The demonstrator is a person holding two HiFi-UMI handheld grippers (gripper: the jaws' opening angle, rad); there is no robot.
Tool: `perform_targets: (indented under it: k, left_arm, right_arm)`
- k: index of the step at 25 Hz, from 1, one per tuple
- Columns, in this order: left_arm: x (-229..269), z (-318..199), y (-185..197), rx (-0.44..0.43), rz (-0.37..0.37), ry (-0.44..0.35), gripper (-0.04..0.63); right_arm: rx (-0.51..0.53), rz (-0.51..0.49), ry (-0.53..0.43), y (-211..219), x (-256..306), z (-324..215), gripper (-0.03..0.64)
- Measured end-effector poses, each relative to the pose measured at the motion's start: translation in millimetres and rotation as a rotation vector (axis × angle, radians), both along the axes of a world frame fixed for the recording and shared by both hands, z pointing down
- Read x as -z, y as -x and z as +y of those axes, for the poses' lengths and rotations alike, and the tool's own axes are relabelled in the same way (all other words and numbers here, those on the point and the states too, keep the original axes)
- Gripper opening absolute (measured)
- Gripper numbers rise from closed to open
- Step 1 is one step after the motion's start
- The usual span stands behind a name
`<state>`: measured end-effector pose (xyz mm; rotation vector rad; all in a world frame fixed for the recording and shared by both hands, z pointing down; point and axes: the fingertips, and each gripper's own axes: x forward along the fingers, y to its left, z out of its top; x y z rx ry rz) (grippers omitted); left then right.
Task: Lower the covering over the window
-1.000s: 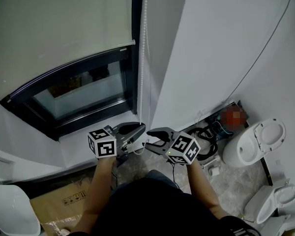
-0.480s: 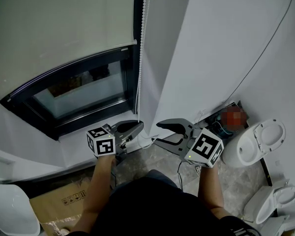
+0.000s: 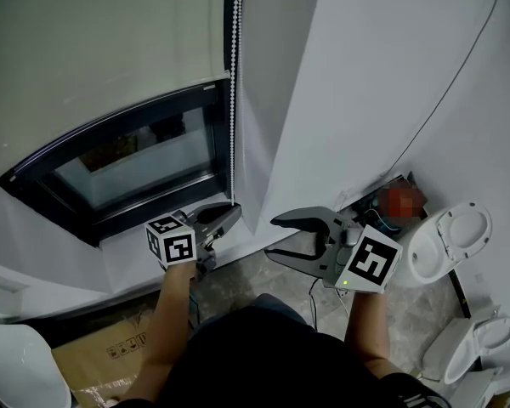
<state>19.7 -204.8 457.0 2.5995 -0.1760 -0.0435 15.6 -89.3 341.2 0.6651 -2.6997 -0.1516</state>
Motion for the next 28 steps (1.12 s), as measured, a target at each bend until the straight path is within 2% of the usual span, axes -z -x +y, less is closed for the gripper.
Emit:
perform_targets:
  k: [2,7,12,18,21,24,28]
  left_arm:
    - [0.0,1.3,-1.5,-0.005,0.002,0.002,0.023]
    - [2.6,9.4,-4.7,-0.017,0.015,0.004,0.023]
    - [2.7,17.3,-4.4,-0.029,0.022,0.007,0.023]
    - [7.2,35.5,-9.7,-0.058,0.048,0.016,0.023]
    - [7.5,43.1,-10.2,-0.073,0.046,0.009,0.023]
    - [7.3,45.1,-9.8,-0.073,0.052,0.009,0.023]
    - [7.2,43.3,-5.7,-0.068,0.049,-0.015,0.023]
  right_arm:
    - [-0.033,-0.005,0.010,-1.4,-2.5,-7.6,0.150]
    - [-0.210,-0.053,0.014,-14.2,3.4,-52.9,0.150]
    - [-0.289,-0.121,-0.014,-6.5,21.0,-90.7,0.150]
    - [-0.292,-0.228,-0.021,4.2,44.7,-108.6,0.148]
    - [-0.302,-0.240,-0.052,9.7,56.1,-109.9,0.055]
    - [-0.301,-0.255,-0.050,10.8,58.5,-107.6,0.040]
    - [-0.277,-0.313,-0.003,13.7,59.0,-101.8,0.018]
